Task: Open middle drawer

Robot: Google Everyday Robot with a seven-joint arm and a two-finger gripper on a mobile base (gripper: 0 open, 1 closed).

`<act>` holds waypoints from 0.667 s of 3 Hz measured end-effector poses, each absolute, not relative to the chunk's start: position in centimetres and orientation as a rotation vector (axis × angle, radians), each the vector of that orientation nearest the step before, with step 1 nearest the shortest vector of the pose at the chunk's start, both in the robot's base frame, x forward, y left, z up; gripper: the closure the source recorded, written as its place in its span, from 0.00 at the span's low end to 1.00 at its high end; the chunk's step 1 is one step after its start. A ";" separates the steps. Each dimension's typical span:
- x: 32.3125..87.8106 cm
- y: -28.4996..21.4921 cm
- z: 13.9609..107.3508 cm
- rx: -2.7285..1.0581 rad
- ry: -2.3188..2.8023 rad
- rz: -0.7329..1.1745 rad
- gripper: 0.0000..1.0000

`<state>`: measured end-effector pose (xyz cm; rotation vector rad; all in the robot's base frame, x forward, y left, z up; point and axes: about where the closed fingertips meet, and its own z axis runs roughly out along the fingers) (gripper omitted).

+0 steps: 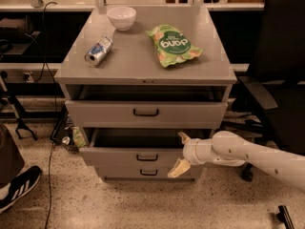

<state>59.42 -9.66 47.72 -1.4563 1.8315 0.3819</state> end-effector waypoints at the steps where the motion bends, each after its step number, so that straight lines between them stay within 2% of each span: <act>1: 59.5 -9.7 47.8 -1.471 1.836 0.363 0.00; 2: 59.8 -10.3 48.4 -1.581 1.868 0.215 0.00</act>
Offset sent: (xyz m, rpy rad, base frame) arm 0.0111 -0.0223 0.0217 -0.3842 -0.0697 0.0248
